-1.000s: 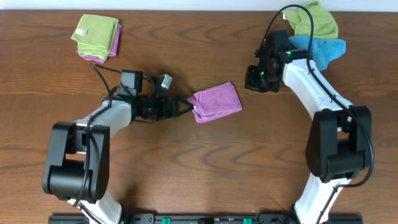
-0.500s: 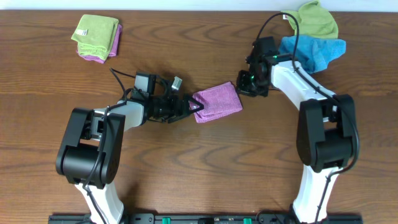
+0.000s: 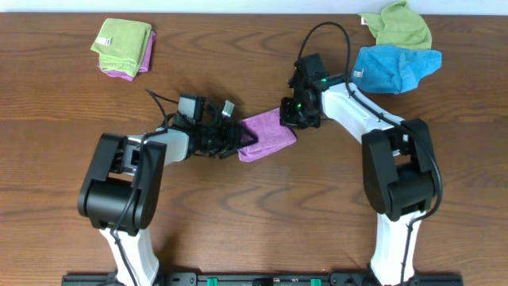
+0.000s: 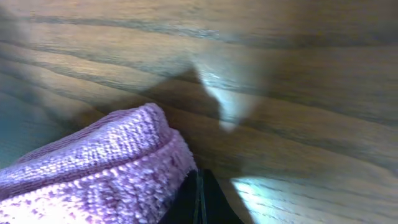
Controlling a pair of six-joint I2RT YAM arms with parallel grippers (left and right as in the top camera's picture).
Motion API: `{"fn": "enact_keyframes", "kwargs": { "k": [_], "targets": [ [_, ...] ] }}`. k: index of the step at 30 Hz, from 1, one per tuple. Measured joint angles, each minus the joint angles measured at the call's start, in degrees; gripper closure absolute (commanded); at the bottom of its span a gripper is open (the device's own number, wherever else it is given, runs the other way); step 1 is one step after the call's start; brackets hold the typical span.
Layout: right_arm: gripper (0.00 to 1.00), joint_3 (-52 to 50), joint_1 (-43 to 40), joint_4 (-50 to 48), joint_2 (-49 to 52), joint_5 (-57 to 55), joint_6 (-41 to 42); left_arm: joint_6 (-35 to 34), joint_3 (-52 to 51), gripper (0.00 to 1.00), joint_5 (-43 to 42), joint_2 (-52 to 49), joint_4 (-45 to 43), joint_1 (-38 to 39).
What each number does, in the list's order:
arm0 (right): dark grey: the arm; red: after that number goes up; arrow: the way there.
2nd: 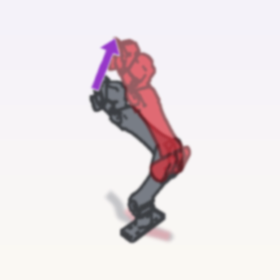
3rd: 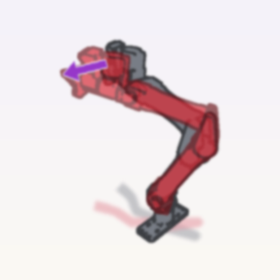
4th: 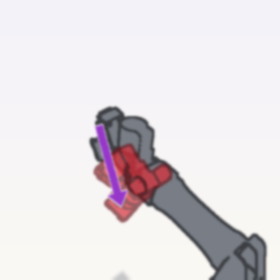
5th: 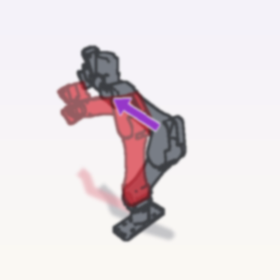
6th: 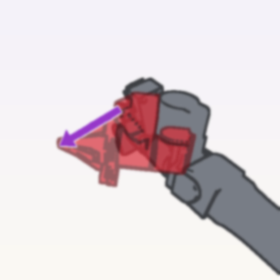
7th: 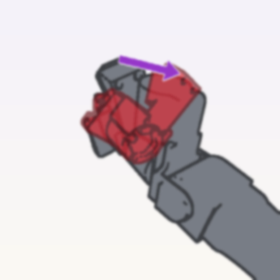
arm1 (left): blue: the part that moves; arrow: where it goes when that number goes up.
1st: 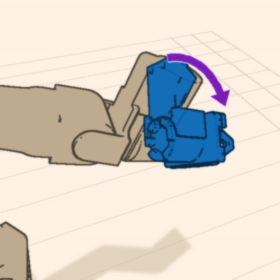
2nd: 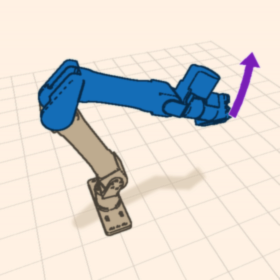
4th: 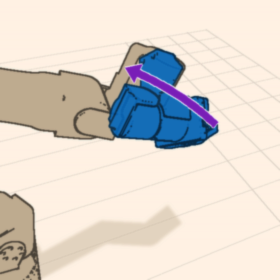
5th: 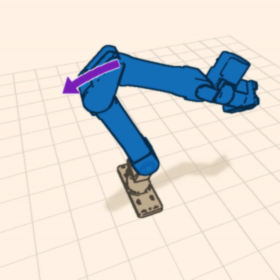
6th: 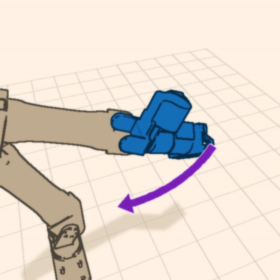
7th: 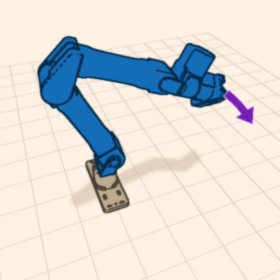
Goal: Fold the cloth
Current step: 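Carry the pink bundle with the left gripper onto the far-left cloth stack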
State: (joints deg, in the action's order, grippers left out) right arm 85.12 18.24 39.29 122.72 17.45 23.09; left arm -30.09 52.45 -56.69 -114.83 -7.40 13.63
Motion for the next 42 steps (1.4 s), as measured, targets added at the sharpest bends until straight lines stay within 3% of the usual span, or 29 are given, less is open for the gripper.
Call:
{"fn": "enact_keyframes", "kwargs": {
  "k": [8, 14, 18, 24, 31, 42],
  "targets": [
    [0.98, 6.2, -4.7, 14.8, 0.0, 0.6, -1.9, -3.7, 0.4, 0.94, 1.1, -1.1, -4.1, -2.2],
    [0.99, 12.6, -6.7, 21.1, -0.2, -0.7, -5.3, -9.6, 16.9, 0.94, -0.1, 0.2, -9.8, -13.6],
    [0.99, 12.6, -6.7, 22.7, -0.5, -1.1, -6.0, -15.3, 28.8, 0.94, 4.9, 3.1, -11.7, -22.5],
    [0.98, 12.6, -6.7, 23.1, -0.7, -1.2, -6.2, -21.4, 32.3, 0.94, 13.9, 4.1, -12.7, -31.4],
    [0.98, 12.6, -5.1, 22.1, -0.7, -1.4, -6.2, -23.6, 38.0, 0.94, 14.0, -4.1, -14.5, -31.6],
    [0.99, 12.6, -1.4, 21.6, -0.7, -1.4, -6.3, -23.0, 44.1, 0.94, 15.1, -14.1, -8.6, -32.0]
  ]
}}
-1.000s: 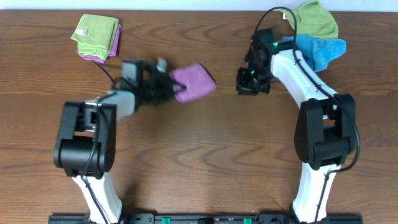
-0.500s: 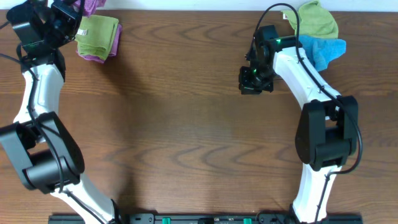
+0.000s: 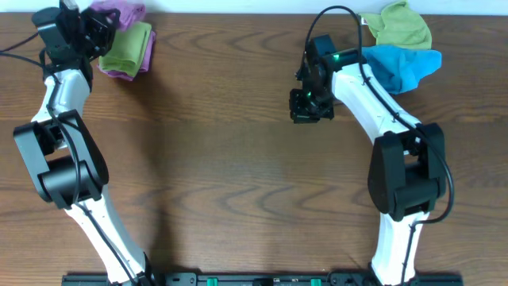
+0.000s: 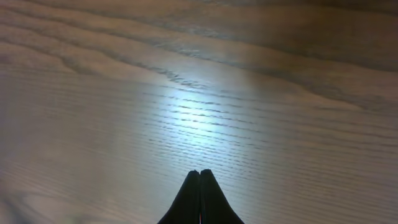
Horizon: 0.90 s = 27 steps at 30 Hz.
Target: Fold the cloth
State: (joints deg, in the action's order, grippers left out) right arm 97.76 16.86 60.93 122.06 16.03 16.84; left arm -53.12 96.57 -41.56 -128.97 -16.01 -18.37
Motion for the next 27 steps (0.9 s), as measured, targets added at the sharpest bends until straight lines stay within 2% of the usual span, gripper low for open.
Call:
{"fn": "enact_keyframes", "kwargs": {
  "k": [11, 13, 14, 23, 27],
  "targets": [
    [0.98, 0.0, 1.4, -0.1, 0.0, 0.0, 0.0, 7.0, 0.2, 0.93, 0.9, -1.7, 11.3, -1.6],
    [0.99, 0.0, 1.4, -0.1, 0.0, 0.0, 0.0, 7.9, 0.2, 0.4, 1.1, -1.7, 13.5, -2.1],
    [0.98, 0.0, 1.4, -0.1, 0.0, 0.0, 0.0, 8.0, 0.2, 0.04, 1.2, -1.7, 14.8, -2.3],
    [0.98, 0.0, 1.4, -0.1, 0.0, 0.0, 0.0, 8.6, 0.2, 0.05, -1.6, -1.7, 23.9, -3.7],
    [0.98, 0.0, 1.4, -0.1, 0.0, 0.0, 0.0, 11.3, 0.3, 0.05, -2.2, -1.4, 28.9, -5.3]
  ]
}}
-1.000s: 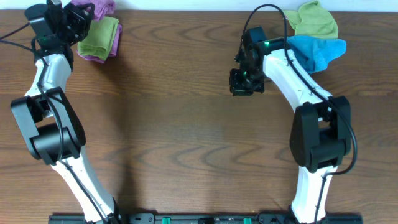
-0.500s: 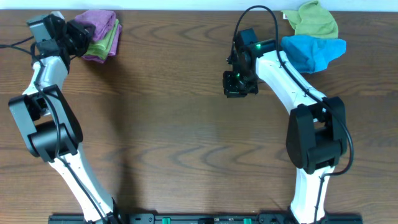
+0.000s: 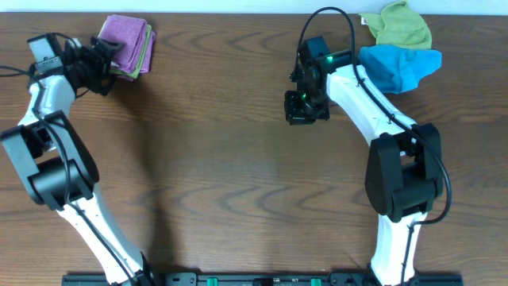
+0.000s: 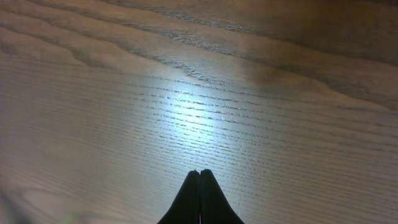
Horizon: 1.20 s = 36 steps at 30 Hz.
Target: Fold the cloth
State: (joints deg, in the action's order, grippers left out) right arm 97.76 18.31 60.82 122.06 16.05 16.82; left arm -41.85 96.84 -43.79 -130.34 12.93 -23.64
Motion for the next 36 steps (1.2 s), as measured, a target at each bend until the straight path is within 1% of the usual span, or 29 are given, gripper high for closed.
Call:
{"fn": "enact_keyframes", "kwargs": {
  "k": [3, 7, 11, 13, 15, 16, 17, 18, 19, 20, 21, 22, 25, 27, 30, 33, 36],
  "targets": [
    [0.98, 0.0, 0.0, 0.1, 0.0, 0.0, 0.0, 3.1, 0.0, 0.05, 0.6, 1.9, 5.6, -1.5],
    [0.99, 0.0, 0.0, 1.0, -0.2, 0.0, -0.6, 8.6, 0.0, 0.05, 4.2, 8.2, 15.0, -2.9],
    [0.99, 0.5, 0.0, 3.7, -4.3, -2.7, -2.2, 20.0, 0.3, 0.05, 8.8, 21.0, 30.1, -3.2],
    [0.98, 0.6, 0.0, 4.5, -6.8, -4.2, -2.5, 24.6, 0.6, 0.05, 10.9, 25.4, 35.8, -2.7],
    [0.99, 0.8, 0.0, 5.4, -11.5, -6.7, -3.0, 29.5, 0.6, 0.05, 12.8, 30.2, 41.2, -1.7],
    [0.97, 0.9, 0.0, 5.7, -13.6, -7.3, -3.3, 31.2, 0.6, 0.05, 13.6, 32.4, 42.4, -1.2],
    [0.8, 1.0, 0.0, 6.0, -16.2, -8.0, -3.6, 32.5, 0.6, 0.05, 14.2, 34.5, 43.3, -0.6],
    [0.58, 1.2, 0.0, 6.6, -19.1, -8.5, -3.9, 33.7, 0.6, 0.05, 14.6, 36.9, 44.0, 0.0],
    [0.45, 1.4, 0.0, 7.1, -21.2, -8.9, -3.8, 34.4, 0.6, 0.05, 14.9, 38.8, 44.5, 0.4],
    [0.24, 1.7, 0.0, 7.9, -23.7, -9.2, -4.3, 35.4, 0.6, 0.05, 15.5, 41.7, 45.2, 1.1],
    [0.07, 1.9, 0.0, 8.7, -25.8, -9.5, -4.3, 36.1, 0.6, 0.05, 15.8, 43.8, 45.7, 1.6],
    [0.01, 2.0, -0.1, 9.4, -27.5, -9.5, -4.5, 36.6, 0.6, 0.05, 16.2, 45.7, 46.1, 2.2],
    [0.01, 2.1, -0.1, 13.4, -34.0, -10.8, -5.0, 38.5, 0.6, 0.04, 19.2, 53.7, 47.7, 6.6],
    [0.01, 2.0, -0.1, 15.6, -36.7, -12.0, -5.1, 39.6, 0.5, 0.05, 21.2, 57.2, 48.2, 10.3],
    [0.01, 1.1, -0.1, 16.9, -43.3, -15.2, -5.2, 41.6, -2.1, 0.05, 24.5, 63.4, 47.9, 19.3],
    [0.01, -3.4, -0.1, 14.6, -50.4, -16.8, -5.2, 42.1, -7.4, 0.05, 28.1, 66.9, 47.6, 25.9],
    [0.01, -14.2, -0.1, 9.4, -60.0, -17.8, -5.2, 42.1, -15.8, 0.05, 30.5, 69.3, 47.1, 31.3]
  ]
}}
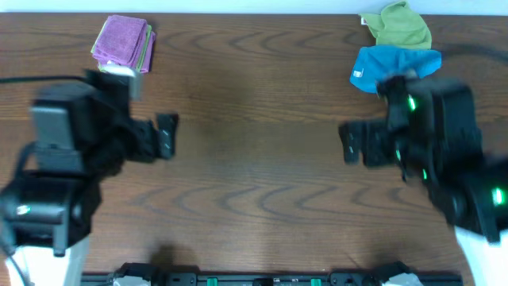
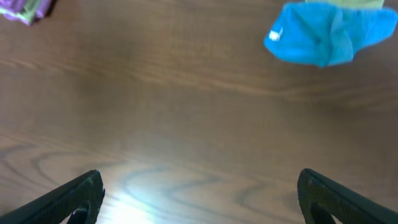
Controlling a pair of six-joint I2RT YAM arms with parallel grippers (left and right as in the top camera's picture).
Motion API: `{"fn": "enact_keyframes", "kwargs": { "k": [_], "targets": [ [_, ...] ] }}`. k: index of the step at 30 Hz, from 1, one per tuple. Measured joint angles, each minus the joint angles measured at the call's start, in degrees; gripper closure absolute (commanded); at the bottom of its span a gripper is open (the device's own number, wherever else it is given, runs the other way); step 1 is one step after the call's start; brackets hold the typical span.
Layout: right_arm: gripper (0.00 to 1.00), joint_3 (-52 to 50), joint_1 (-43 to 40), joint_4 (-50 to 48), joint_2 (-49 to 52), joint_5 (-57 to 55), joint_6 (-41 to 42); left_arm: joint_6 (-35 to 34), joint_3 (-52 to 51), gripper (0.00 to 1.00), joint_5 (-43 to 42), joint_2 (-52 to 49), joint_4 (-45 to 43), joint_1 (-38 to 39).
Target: Fold the cloth
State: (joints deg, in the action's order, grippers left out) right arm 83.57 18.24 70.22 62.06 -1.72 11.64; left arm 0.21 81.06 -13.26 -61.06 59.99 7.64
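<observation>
The folded purple cloth (image 1: 121,36) lies on a folded green cloth (image 1: 143,54) at the table's far left corner; the stack also peeks into the right wrist view as purple cloth (image 2: 23,9). My left gripper (image 1: 167,135) hangs blurred over the left middle, well clear of the stack, and its jaws cannot be made out. My right gripper (image 2: 199,199) is wide open over bare wood with nothing between its fingers (image 2: 81,194). From overhead, the right gripper (image 1: 349,144) sits right of centre.
A crumpled blue cloth (image 1: 397,67) (image 2: 329,38) lies at the far right, with a crumpled green cloth (image 1: 401,24) just behind it. Both arms stand high and close to the overhead camera, covering the table's near left and right parts.
The left gripper has left the purple-and-green stack and is now over the left middle. The right gripper, shut low over the wood then, is now open, higher and farther back toward the near side.
At first both grippers were at the folded purple cloth in the table's middle. Then the purple cloth was at the far left, in the left gripper over the green one. It then lay on the stack with the left gripper beside it. Now both arms are drawn back.
</observation>
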Motion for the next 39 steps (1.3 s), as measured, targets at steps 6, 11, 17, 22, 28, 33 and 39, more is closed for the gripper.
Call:
{"fn": "enact_keyframes", "kwargs": {
  "k": [6, 11, 17, 22, 28, 33, 39],
  "targets": [
    [0.01, -19.6, 0.0, -6.2, -11.8, -0.3, 0.0, -1.9, -16.0, 0.05, 1.7, 1.1, -5.9, 5.8],
    [0.01, -22.6, 0.0, -6.9, -14.9, -0.2, 0.8, -3.6, -17.9, 0.05, 1.7, 1.5, -8.6, 7.5],
    [0.01, -22.6, 0.0, -6.9, -15.0, -0.2, 1.0, -4.4, -17.9, 0.05, 2.1, 1.6, -7.5, 7.5],
    [0.01, -22.6, 0.0, -6.9, -15.0, -0.2, 1.0, -4.5, -17.9, 0.05, 2.1, 1.6, -7.5, 7.5],
    [0.01, -22.6, 0.0, -6.9, -14.9, -0.2, 1.0, -4.2, -17.9, 0.04, 4.3, 1.6, -6.6, 7.5],
    [0.01, -22.6, 0.0, -6.9, -14.9, -0.2, 1.0, -2.6, -18.1, 0.05, 8.1, 2.8, -7.8, 7.3],
    [0.01, -22.7, 0.0, -7.0, -14.9, -0.2, 1.0, 0.1, -36.1, 0.05, 9.1, 21.4, -30.1, -1.9]
  ]
}}
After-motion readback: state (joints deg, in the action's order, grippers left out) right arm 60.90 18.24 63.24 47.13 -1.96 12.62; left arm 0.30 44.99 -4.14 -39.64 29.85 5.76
